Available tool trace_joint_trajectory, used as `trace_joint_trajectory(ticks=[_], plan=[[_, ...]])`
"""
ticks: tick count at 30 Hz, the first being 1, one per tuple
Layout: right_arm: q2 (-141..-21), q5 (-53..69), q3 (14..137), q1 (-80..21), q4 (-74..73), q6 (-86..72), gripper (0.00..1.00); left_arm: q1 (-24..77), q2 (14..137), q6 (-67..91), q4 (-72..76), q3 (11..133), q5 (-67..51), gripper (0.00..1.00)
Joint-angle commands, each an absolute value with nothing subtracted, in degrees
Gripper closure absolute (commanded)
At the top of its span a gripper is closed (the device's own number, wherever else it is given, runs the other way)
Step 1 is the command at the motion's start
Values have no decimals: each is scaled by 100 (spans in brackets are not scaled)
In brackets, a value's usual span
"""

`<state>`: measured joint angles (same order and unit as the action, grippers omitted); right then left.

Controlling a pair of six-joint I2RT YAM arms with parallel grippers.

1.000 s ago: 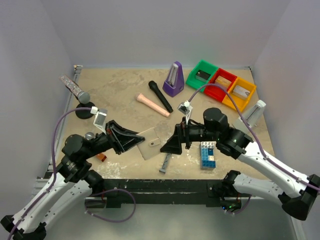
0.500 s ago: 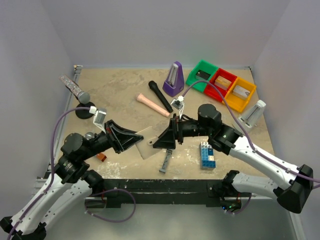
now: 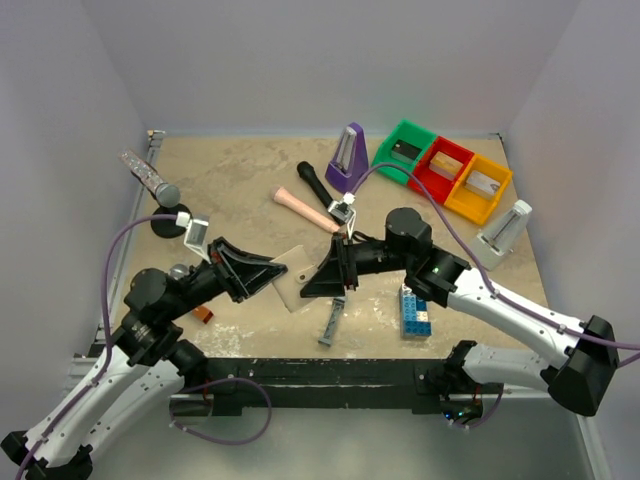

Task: Take the credit cards out of the card holder
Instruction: Open the card holder.

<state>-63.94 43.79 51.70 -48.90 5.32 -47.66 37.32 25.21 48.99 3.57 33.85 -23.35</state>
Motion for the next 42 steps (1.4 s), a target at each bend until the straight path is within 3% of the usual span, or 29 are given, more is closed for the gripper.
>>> trace_joint_trajectory(ticks=[1, 7, 11, 13, 16, 19, 22, 26, 29, 32, 33, 36, 38, 42], plan=[[-6363, 4641, 5115, -4931, 1081, -4948, 55, 3762, 2470, 5071, 800, 3384, -2066, 100], [-6355, 4658, 5115, -4922, 1107, -4940, 77, 3753, 2452, 5115, 729, 3340, -1978, 97], [-6328, 4623, 5159, -4931, 967, -4817, 92, 3762, 2435, 5185, 729, 3322, -1995, 70], [-6311, 4571, 5177, -4931, 906, -4773, 94, 3753, 2443, 5238, 799, 3305, -2048, 59], [-6302, 4448, 5133, -4931, 896, -4720, 100, 3762, 2470, 5361, 992, 3235, -2162, 50], [-6328, 4395, 5089, -4931, 966, -4702, 100, 3753, 2487, 5484, 1177, 3156, -2241, 47], [-6346, 4386, 5045, -4931, 1054, -4720, 100, 3753, 2461, 5528, 1222, 3103, -2259, 50], [-6346, 4386, 5001, -4931, 1072, -4667, 100, 3753, 2373, 5528, 1222, 3076, -2215, 63], [-6337, 4368, 4975, -4931, 1046, -4623, 100, 3753, 2329, 5528, 1213, 3076, -2197, 76], [-6337, 4359, 4957, -4931, 1011, -4597, 100, 3762, 2320, 5485, 1108, 3111, -2171, 100], [-6320, 4333, 4957, -4931, 950, -4579, 96, 3753, 2312, 5458, 1029, 3129, -2153, 100], [-6206, 4158, 5036, -4922, 477, -4413, 50, 3753, 2338, 5301, 652, 3330, -2013, 100], [-5995, 3790, 5237, -4922, -320, -4097, 29, 3753, 2434, 5003, 13, 3637, -1794, 100], [-5600, 2850, 5773, -4922, -1860, -3385, 16, 3753, 2724, 4501, -1535, 4305, -1092, 100]])
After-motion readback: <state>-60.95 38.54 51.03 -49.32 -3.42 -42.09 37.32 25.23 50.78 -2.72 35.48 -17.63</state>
